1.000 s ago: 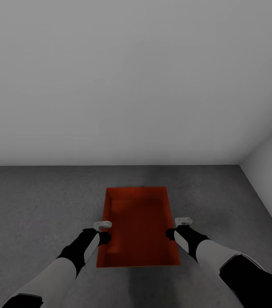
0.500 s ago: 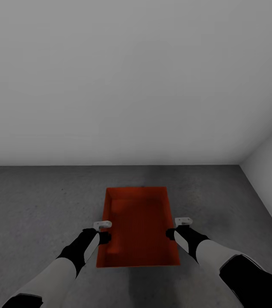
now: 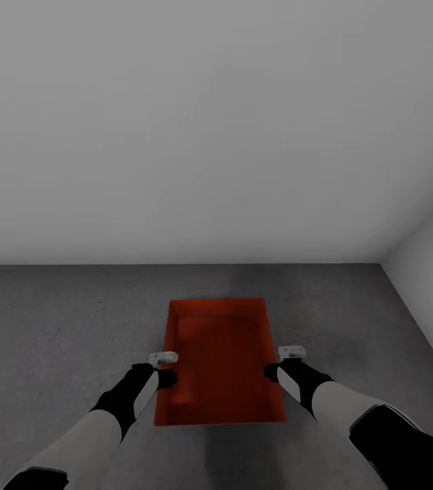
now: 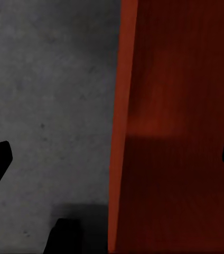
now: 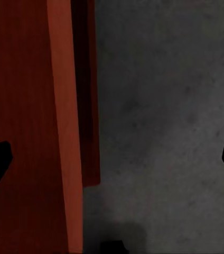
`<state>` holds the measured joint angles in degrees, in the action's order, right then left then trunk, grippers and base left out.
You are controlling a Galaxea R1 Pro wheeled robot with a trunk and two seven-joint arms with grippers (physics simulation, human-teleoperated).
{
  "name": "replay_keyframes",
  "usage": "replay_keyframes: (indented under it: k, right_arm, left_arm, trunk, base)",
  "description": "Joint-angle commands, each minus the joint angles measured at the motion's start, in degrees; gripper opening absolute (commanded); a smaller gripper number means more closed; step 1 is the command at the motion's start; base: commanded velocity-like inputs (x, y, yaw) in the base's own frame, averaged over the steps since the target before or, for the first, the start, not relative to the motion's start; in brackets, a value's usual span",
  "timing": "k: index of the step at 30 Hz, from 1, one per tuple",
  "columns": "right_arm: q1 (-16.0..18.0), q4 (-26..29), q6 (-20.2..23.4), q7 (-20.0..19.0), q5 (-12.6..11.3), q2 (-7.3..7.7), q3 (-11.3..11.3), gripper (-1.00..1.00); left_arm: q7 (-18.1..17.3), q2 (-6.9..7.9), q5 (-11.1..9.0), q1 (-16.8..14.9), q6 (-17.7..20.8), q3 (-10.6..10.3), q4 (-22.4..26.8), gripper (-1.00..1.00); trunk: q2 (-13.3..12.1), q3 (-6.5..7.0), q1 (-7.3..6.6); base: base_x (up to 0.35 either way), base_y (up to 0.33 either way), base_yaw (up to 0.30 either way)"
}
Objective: Move the two storage containers from the living room to the garage. In the garage, place one container on the floor and stack the other container on top of it (either order is fine).
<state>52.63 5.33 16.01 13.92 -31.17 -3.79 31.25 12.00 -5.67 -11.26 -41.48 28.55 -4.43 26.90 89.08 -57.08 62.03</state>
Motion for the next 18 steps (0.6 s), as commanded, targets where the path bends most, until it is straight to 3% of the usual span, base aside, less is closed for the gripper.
replay_keyframes:
  k: [1, 18]
  right_arm:
    - [0.01, 0.12, 0.34, 0.32, -0.44, 0.01, 0.48, 1.00]
    - [0.01, 0.12, 0.34, 0.32, -0.46, 0.01, 0.48, 1.00]
  left_arm:
    - [0.49, 0.05, -0.61, -0.01, 0.25, -0.41, 0.09, 1.00]
    - [0.57, 0.05, -0.61, -0.01, 0.19, -0.41, 0.09, 1.00]
  trunk:
    - [-0.40, 0.15, -0.23]
    - [-7.22, 3.20, -3.96]
  base:
    - [0.000, 0.000, 0.000]
    - [0.000, 0.000, 0.000]
